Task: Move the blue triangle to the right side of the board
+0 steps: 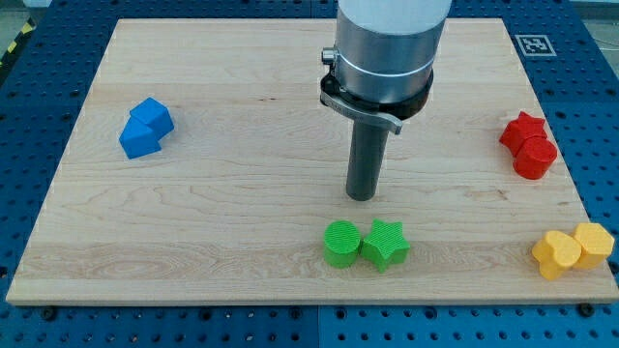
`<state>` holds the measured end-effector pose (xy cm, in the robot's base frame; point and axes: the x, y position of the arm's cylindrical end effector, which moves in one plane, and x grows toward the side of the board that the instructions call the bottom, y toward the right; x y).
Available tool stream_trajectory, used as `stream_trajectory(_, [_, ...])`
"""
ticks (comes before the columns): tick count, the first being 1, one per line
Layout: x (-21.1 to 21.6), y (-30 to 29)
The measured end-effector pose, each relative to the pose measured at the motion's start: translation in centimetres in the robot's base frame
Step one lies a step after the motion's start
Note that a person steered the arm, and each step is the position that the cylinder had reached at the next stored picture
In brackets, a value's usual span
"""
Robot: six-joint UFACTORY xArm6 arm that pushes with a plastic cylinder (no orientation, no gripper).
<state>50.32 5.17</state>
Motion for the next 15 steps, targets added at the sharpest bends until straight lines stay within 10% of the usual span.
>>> stream_trajectory(3, [-15.9, -5.5])
stream_trajectory(7, [-15.4, -35.7])
stream_trajectory(10, [-3.7, -32.1])
stream_trajectory(15, [-6.8, -29.2])
